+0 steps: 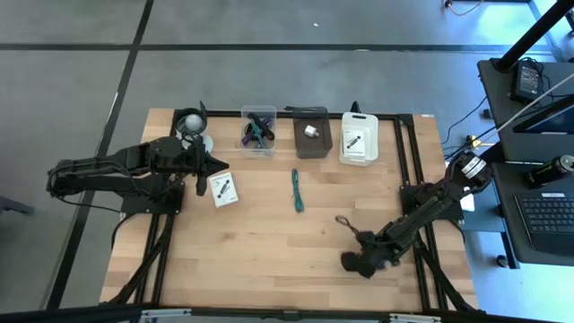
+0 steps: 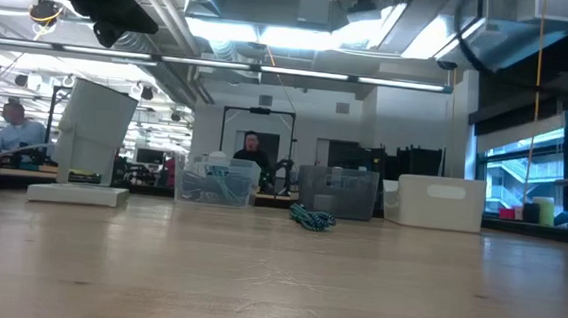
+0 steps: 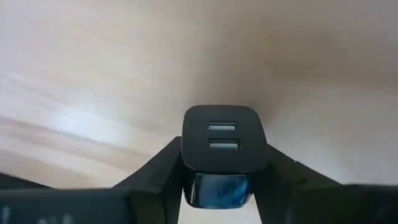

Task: Pick and place items into bin
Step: Put the black charger adapter into the black bin

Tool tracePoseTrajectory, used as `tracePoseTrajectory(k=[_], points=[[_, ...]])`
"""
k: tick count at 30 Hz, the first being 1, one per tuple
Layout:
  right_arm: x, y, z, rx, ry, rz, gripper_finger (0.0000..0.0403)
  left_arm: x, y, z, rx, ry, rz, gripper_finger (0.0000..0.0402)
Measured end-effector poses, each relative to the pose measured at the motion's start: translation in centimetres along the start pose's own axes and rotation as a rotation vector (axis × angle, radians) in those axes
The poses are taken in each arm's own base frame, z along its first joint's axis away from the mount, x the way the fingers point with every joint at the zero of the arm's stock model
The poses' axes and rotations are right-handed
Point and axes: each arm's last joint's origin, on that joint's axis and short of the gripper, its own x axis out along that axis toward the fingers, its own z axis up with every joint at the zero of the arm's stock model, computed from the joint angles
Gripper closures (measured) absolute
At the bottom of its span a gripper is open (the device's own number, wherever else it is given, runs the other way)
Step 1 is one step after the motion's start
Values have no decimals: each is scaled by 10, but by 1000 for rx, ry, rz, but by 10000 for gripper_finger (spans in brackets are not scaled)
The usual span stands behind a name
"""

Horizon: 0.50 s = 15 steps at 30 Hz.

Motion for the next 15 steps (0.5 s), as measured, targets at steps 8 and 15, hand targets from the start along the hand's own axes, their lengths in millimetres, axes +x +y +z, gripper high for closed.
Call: tracePoseTrajectory(k=[8, 15], points=[[-35, 46, 40, -179, -330, 398, 262, 0, 0, 0, 0, -2, -1, 400], [-71, 94, 110, -371, -573, 653, 262, 0, 0, 0, 0, -4, -1, 400]])
